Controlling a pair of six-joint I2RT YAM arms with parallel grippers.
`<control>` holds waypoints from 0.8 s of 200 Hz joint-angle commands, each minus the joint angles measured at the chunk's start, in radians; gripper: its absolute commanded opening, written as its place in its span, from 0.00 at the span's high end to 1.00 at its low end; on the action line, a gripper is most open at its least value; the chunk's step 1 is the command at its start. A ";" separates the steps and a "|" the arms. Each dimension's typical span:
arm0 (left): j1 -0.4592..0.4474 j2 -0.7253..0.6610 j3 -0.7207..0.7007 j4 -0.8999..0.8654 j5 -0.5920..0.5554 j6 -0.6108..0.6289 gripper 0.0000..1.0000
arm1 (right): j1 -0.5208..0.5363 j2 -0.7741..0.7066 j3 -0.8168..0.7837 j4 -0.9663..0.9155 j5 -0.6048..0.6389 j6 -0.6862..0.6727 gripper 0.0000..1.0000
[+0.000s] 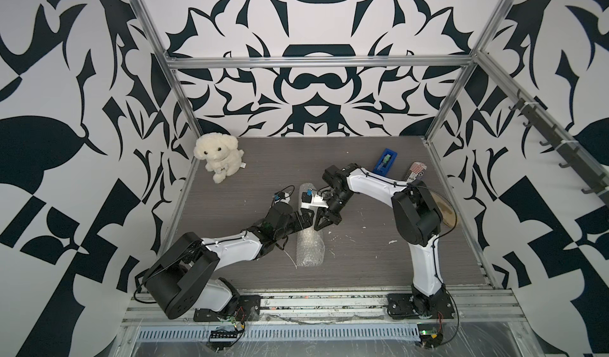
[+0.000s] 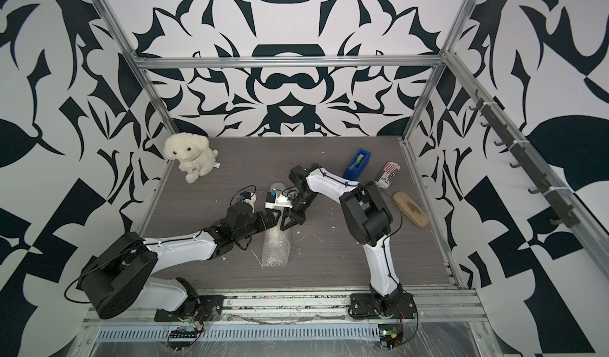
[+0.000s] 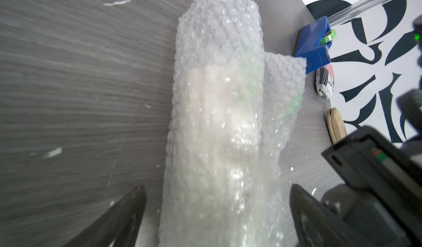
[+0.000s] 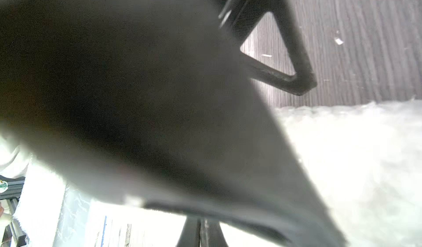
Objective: Wrap vases in bubble wrap
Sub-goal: Stick the tape on the bubble wrap.
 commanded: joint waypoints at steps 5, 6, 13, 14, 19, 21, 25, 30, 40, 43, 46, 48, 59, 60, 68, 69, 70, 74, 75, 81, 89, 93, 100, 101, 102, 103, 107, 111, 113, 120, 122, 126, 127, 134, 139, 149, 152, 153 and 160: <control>-0.005 -0.036 -0.023 0.167 0.052 0.023 0.01 | -0.011 0.026 0.023 -0.041 0.041 0.015 0.93; -0.005 -0.036 -0.025 0.170 0.054 0.023 0.01 | -0.011 0.026 0.023 -0.041 0.041 0.015 0.93; -0.005 -0.035 -0.036 0.184 0.057 0.025 0.03 | -0.010 0.027 0.023 -0.040 0.041 0.017 0.93; -0.005 -0.035 -0.036 0.186 0.056 0.025 0.03 | -0.010 0.027 0.024 -0.040 0.042 0.017 0.93; -0.005 -0.036 -0.042 0.190 0.053 0.022 0.05 | -0.011 0.028 0.024 -0.040 0.043 0.017 0.93; -0.005 -0.036 -0.044 0.192 0.051 0.023 0.06 | -0.010 0.028 0.024 -0.041 0.043 0.016 0.93; -0.005 -0.038 -0.047 0.196 0.049 0.024 0.07 | -0.010 0.028 0.024 -0.042 0.043 0.017 0.93; -0.005 -0.038 -0.049 0.197 0.047 0.026 0.09 | -0.010 0.029 0.025 -0.043 0.044 0.017 0.93; -0.005 -0.034 -0.049 0.196 0.051 0.029 0.11 | -0.010 0.029 0.026 -0.044 0.044 0.018 0.93; -0.005 -0.033 -0.049 0.197 0.055 0.029 0.11 | -0.010 0.028 0.027 -0.044 0.045 0.018 0.93; -0.005 -0.031 -0.049 0.200 0.057 0.030 0.12 | -0.011 0.030 0.027 -0.044 0.044 0.018 0.94; -0.005 -0.030 -0.049 0.200 0.060 0.030 0.12 | -0.010 0.031 0.027 -0.044 0.043 0.018 0.93; -0.005 -0.021 -0.047 0.202 0.075 0.033 0.13 | -0.011 0.031 0.030 -0.046 0.043 0.019 0.94; -0.005 -0.021 -0.047 0.201 0.076 0.034 0.13 | -0.010 0.031 0.030 -0.046 0.043 0.020 0.93; -0.006 -0.017 -0.041 0.182 0.071 0.041 0.13 | -0.011 0.031 0.030 -0.045 0.040 0.019 0.93; -0.006 -0.017 -0.041 0.179 0.070 0.042 0.13 | -0.011 0.031 0.030 -0.045 0.040 0.020 0.93; -0.005 -0.017 -0.040 0.177 0.069 0.043 0.13 | -0.010 0.031 0.030 -0.045 0.039 0.021 0.93; -0.005 -0.014 -0.042 0.172 0.065 0.046 0.13 | -0.010 0.031 0.032 -0.044 0.037 0.022 0.94; -0.005 -0.014 -0.043 0.171 0.064 0.046 0.13 | -0.011 0.031 0.032 -0.045 0.037 0.021 0.94; -0.005 -0.014 -0.046 0.169 0.060 0.053 0.13 | -0.010 0.029 0.033 -0.046 0.037 0.021 0.94; -0.005 -0.015 -0.049 0.160 0.061 0.061 0.14 | -0.011 0.026 0.033 -0.046 0.035 0.021 0.94; -0.005 -0.017 -0.050 0.155 0.060 0.067 0.17 | -0.010 0.024 0.031 -0.044 0.034 0.021 0.94; -0.005 -0.024 -0.052 0.142 0.062 0.076 0.22 | -0.010 0.020 0.031 -0.044 0.029 0.021 0.94; -0.005 -0.025 -0.052 0.141 0.062 0.078 0.22 | -0.011 0.019 0.031 -0.043 0.029 0.021 0.94; -0.005 -0.026 -0.052 0.138 0.062 0.078 0.23 | -0.011 0.019 0.030 -0.044 0.029 0.022 0.94; -0.005 -0.028 -0.052 0.136 0.061 0.079 0.23 | -0.011 0.019 0.030 -0.042 0.029 0.021 0.94; -0.005 -0.034 -0.052 0.128 0.057 0.081 0.25 | -0.011 0.017 0.030 -0.043 0.027 0.021 0.94; -0.005 -0.039 -0.051 0.118 0.056 0.081 0.27 | -0.011 0.015 0.031 -0.042 0.024 0.021 0.94; -0.005 -0.041 -0.052 0.116 0.057 0.081 0.28 | -0.011 0.014 0.031 -0.041 0.024 0.022 0.94; -0.005 -0.049 -0.054 0.110 0.063 0.084 0.32 | -0.010 0.012 0.031 -0.042 0.022 0.023 0.94; -0.005 -0.050 -0.054 0.109 0.067 0.085 0.33 | -0.010 0.011 0.032 -0.041 0.022 0.023 0.94; -0.005 -0.056 -0.053 0.108 0.073 0.086 0.34 | -0.011 0.012 0.033 -0.044 0.020 0.023 0.94; -0.005 -0.057 -0.054 0.108 0.074 0.086 0.34 | -0.010 0.011 0.032 -0.043 0.020 0.024 0.94; -0.005 -0.066 -0.056 0.107 0.081 0.086 0.34 | -0.010 0.009 0.033 -0.043 0.018 0.023 0.94; -0.005 -0.071 -0.058 0.105 0.088 0.086 0.34 | -0.010 0.010 0.035 -0.043 0.019 0.023 0.94; -0.005 -0.079 -0.053 0.091 0.104 0.093 0.33 | -0.010 0.009 0.036 -0.041 0.013 0.024 0.94; -0.005 -0.082 -0.051 0.080 0.110 0.099 0.32 | -0.010 0.009 0.038 -0.041 0.012 0.023 0.94; -0.005 -0.082 -0.050 0.077 0.111 0.101 0.32 | -0.010 0.009 0.038 -0.041 0.011 0.023 0.94; -0.005 -0.092 -0.041 0.044 0.118 0.109 0.30 | -0.011 0.009 0.038 -0.042 0.007 0.023 0.94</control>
